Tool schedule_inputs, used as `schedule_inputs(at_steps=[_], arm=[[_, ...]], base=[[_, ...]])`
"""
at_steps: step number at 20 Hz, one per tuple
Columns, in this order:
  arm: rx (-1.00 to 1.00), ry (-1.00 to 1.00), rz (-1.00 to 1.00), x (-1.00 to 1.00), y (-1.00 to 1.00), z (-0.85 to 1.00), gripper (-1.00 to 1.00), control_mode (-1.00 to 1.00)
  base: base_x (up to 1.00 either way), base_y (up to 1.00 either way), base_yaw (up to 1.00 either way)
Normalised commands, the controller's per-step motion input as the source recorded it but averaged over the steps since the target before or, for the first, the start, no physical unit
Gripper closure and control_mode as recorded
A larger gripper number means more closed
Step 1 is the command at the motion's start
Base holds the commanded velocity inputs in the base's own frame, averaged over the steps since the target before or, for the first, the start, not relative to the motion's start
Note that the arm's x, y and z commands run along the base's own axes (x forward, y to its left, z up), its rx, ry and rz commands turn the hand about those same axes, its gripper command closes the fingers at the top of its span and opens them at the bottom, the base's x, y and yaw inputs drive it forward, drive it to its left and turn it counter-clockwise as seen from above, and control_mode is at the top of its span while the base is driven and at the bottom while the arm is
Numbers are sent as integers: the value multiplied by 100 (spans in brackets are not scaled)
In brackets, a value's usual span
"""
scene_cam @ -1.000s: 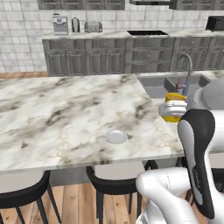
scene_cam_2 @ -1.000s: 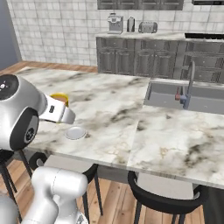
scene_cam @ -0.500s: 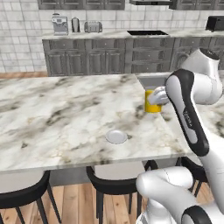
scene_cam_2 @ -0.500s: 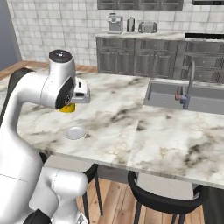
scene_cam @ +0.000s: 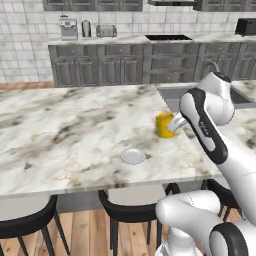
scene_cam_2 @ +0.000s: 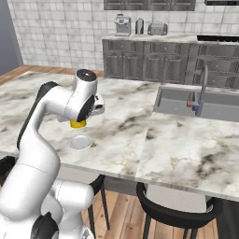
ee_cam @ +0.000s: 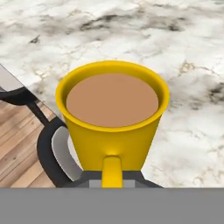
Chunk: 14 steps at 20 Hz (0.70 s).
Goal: Pick the cup of tea, navigate to the dining table, and place it on the saucer.
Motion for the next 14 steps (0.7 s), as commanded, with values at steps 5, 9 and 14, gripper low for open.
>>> schedule_inputs(at_steps=[5,9,14], arm=[[3,-14,24,22,0,-59,100,-100],[1,23,15,52,23,1,100,-100],[0,25,12,73,34,-1,100,-100]], base=[[0,0,0],[0,0,0],[0,0,0]])
